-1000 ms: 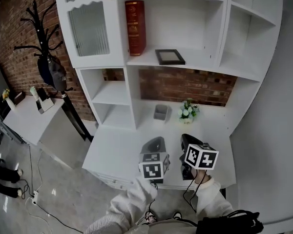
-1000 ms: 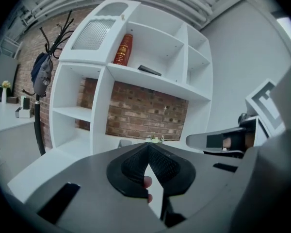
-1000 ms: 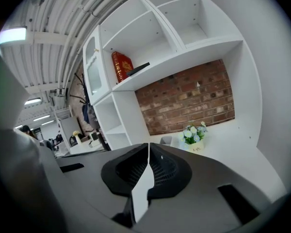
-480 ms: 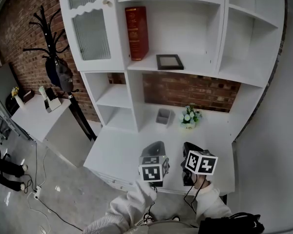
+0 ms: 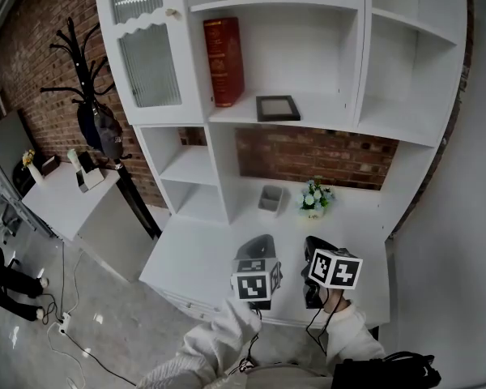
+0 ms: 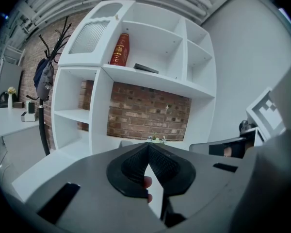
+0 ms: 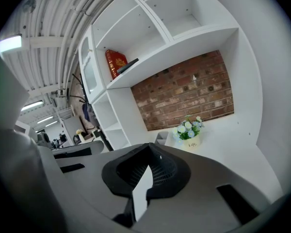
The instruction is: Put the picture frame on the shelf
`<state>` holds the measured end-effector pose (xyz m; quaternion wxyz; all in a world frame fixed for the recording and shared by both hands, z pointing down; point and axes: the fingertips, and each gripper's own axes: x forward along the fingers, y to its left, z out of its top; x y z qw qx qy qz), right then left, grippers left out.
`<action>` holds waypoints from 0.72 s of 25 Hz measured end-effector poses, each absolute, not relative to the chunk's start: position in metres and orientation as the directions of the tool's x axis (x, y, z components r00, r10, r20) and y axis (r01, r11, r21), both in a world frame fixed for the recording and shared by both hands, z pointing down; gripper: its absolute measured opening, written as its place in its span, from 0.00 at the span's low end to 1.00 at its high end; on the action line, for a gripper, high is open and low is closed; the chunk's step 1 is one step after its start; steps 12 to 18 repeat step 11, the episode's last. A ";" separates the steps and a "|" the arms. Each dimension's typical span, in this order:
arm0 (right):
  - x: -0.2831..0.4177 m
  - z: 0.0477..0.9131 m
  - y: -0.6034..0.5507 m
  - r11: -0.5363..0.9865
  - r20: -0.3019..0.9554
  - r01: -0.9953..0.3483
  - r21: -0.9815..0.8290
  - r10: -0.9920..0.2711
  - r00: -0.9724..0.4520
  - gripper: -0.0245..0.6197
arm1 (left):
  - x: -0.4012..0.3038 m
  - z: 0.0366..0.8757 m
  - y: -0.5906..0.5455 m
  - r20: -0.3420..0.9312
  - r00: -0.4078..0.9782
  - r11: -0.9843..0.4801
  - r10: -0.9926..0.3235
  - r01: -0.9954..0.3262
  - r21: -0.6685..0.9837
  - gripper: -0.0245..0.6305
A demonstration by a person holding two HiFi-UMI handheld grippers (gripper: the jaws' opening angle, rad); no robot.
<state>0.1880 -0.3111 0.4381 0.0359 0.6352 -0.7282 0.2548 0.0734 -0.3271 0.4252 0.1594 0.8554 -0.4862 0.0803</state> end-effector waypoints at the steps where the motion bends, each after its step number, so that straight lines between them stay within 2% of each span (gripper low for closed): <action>1: 0.190 0.438 -0.311 0.059 0.377 -0.943 -0.328 -0.907 -0.188 0.07 | 0.075 0.425 -0.327 0.291 0.517 -0.479 -0.805 -0.856 0.194 0.04; 18: 0.194 0.439 -0.308 0.049 0.374 -0.942 -0.333 -0.910 -0.180 0.07 | 0.083 0.424 -0.328 0.285 0.532 -0.493 -0.797 -0.846 0.201 0.04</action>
